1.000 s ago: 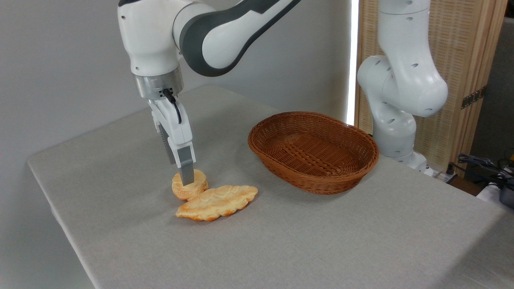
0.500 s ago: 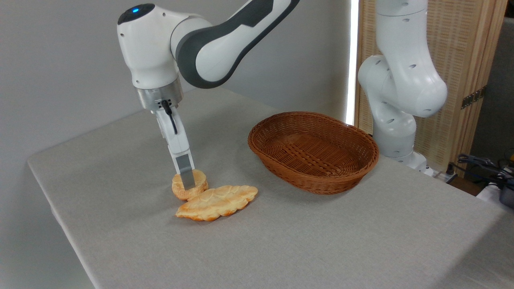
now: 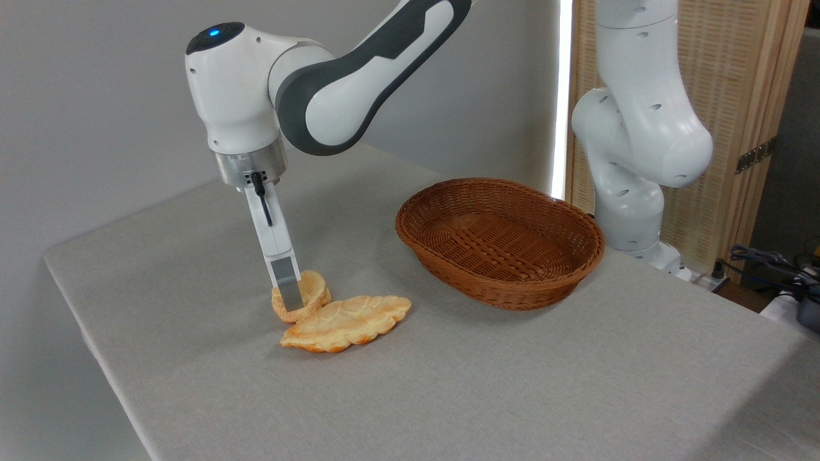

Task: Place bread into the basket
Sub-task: 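Close the gripper on the edge of the small round roll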

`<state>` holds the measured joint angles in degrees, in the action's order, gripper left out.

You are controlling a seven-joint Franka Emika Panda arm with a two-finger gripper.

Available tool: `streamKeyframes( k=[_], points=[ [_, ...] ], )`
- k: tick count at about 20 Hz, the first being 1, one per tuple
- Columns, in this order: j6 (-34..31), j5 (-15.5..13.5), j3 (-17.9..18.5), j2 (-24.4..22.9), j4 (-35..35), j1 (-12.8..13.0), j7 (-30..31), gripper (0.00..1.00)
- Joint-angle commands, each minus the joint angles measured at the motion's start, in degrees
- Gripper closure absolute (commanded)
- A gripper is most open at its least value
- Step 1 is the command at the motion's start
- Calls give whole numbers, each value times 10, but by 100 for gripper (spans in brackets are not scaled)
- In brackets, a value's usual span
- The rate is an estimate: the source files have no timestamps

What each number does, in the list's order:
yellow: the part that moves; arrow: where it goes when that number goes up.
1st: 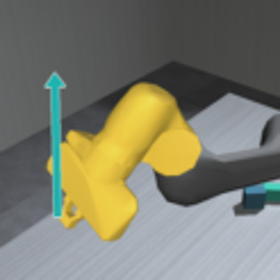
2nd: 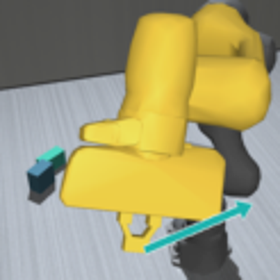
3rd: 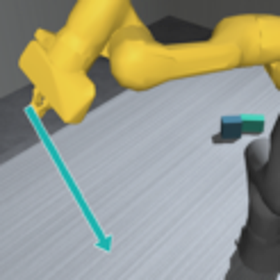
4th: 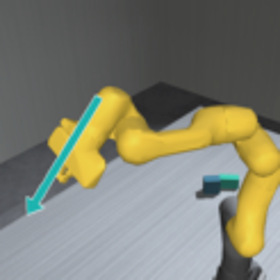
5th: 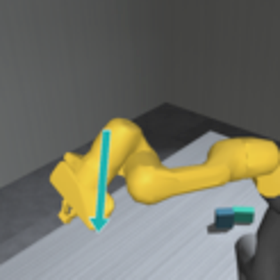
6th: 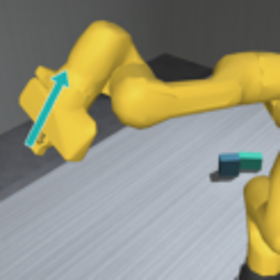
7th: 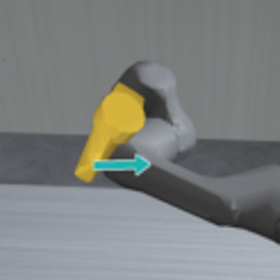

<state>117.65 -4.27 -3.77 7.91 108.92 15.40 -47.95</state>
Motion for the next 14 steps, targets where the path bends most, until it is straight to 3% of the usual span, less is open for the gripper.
streamKeyframes(
  k=[1, 14],
  points=[
    [19, 0, 3, 1, 3, 6, -21, 1],
    [34, 0, 3, 2, 5, 7, -22, 1]
  ],
)
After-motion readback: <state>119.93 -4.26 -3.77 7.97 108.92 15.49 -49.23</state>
